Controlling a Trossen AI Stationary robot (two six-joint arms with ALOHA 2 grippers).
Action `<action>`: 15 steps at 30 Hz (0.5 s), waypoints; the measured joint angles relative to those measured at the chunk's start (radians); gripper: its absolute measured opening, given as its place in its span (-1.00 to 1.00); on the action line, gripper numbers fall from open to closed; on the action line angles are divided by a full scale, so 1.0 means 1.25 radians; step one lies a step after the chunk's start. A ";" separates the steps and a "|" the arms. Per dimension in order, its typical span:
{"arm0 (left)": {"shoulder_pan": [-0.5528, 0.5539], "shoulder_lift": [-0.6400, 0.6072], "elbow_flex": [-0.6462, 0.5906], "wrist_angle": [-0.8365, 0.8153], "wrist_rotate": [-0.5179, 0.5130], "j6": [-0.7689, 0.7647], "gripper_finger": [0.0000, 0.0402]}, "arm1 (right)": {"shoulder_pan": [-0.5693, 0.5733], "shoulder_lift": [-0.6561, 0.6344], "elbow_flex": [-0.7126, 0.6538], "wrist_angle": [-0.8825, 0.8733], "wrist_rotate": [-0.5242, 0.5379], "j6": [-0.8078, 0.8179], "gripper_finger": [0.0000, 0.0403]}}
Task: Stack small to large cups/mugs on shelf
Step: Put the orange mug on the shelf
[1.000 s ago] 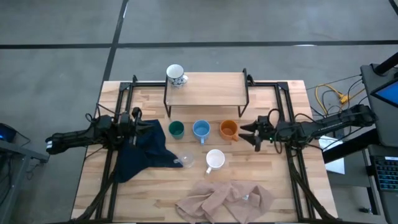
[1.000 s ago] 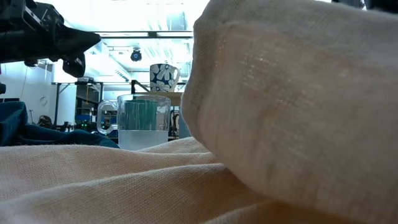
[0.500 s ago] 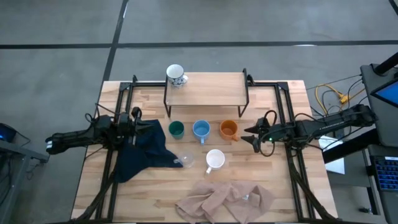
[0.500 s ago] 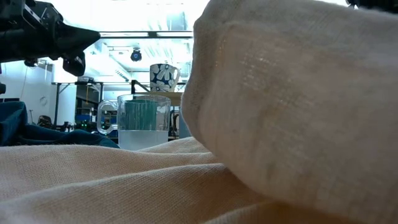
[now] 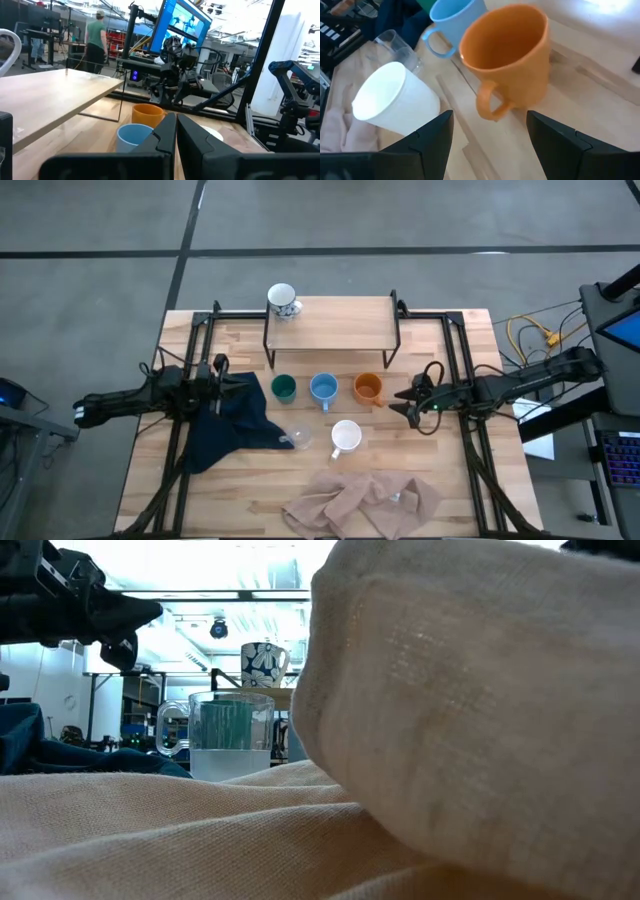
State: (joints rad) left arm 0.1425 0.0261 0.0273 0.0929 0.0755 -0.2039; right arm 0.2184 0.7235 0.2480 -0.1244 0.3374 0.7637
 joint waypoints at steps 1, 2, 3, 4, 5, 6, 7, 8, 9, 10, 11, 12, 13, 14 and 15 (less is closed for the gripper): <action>0.000 0.000 0.000 0.000 0.000 0.000 -1.00 | 0.000 0.000 -0.004 0.006 0.000 0.003 0.21; 0.000 0.000 0.000 0.000 0.000 0.000 -1.00 | 0.000 0.000 -0.008 0.014 0.000 0.005 0.21; 0.000 0.000 0.000 0.000 0.000 0.000 -1.00 | 0.000 0.000 -0.013 0.027 0.000 0.005 0.21; 0.000 0.000 0.000 0.000 0.000 0.000 -1.00 | 0.000 0.000 -0.018 0.040 0.000 0.005 0.21; 0.000 0.000 0.000 0.000 0.000 0.000 -1.00 | 0.000 0.000 -0.023 0.049 0.000 0.005 0.21; 0.000 0.000 0.000 0.000 0.000 0.000 -1.00 | 0.000 0.000 -0.029 0.052 0.000 0.005 0.21; 0.000 0.000 0.000 0.000 0.000 0.000 -1.00 | 0.000 0.000 -0.036 0.051 0.000 0.010 0.21; 0.000 0.000 0.000 0.000 0.000 0.000 -1.00 | 0.000 0.000 -0.042 0.050 0.000 0.019 0.21; 0.000 0.000 0.000 0.000 0.000 0.000 -1.00 | 0.000 0.000 -0.048 0.050 -0.001 0.031 0.21; 0.000 0.000 0.000 0.000 0.000 0.001 -1.00 | 0.000 0.000 -0.052 0.050 -0.005 0.043 0.21; 0.000 0.000 0.000 0.000 0.000 0.001 -1.00 | 0.002 0.000 -0.054 0.049 -0.015 0.053 0.21; 0.000 0.000 0.000 0.000 0.000 0.001 -1.00 | 0.008 0.000 -0.055 0.049 -0.027 0.058 0.21; 0.000 0.000 0.000 0.000 0.000 0.001 -1.00 | 0.014 0.000 -0.055 0.053 -0.038 0.061 0.21; 0.000 0.000 0.000 0.000 0.000 0.001 -1.00 | 0.022 0.000 -0.055 0.061 -0.046 0.064 0.21; 0.000 0.000 0.000 0.000 -0.001 0.001 -1.00 | 0.032 0.000 -0.054 0.069 -0.046 0.069 0.21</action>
State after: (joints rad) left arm 0.1425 0.0257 0.0269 0.0926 0.0747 -0.2031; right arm 0.2581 0.7235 0.1804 -0.0382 0.2799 0.8500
